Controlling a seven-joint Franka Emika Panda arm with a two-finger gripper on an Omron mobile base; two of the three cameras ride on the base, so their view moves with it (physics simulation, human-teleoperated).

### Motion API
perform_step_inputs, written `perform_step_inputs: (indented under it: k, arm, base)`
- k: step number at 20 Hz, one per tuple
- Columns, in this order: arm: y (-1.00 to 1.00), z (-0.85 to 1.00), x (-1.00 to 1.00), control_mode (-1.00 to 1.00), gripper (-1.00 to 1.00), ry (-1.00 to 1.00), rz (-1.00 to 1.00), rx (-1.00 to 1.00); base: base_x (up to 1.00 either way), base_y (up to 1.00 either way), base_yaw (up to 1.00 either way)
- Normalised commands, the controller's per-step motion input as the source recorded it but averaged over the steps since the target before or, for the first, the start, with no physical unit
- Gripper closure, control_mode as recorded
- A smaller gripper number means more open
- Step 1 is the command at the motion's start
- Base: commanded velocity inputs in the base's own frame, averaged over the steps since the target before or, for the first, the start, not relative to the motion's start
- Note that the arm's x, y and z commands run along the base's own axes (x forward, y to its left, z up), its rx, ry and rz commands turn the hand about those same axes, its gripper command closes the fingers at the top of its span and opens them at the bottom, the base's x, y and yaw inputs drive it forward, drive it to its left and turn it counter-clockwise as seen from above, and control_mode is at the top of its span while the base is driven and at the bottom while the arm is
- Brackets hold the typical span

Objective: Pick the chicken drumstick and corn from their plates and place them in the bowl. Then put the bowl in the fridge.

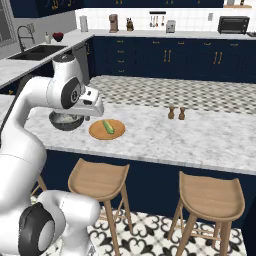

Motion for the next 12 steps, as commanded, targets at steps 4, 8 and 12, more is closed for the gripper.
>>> perform_step_inputs:
  k: [4, 8, 12]
  arm:
    - [0.00, -0.19, -0.11, -1.00, -1.00, 0.00, 0.00, -0.02]
    - [0.00, -0.57, 0.07, -1.00, -1.00, 0.00, 0.26, -0.02]
    - [-0.12, -0.43, 0.60, -1.00, -1.00, -0.04, 0.25, 0.00]
  base:
    - [0.00, 0.00, 0.00]
    - [0.00, 0.00, 0.00]
    - [0.00, 0.00, 0.00]
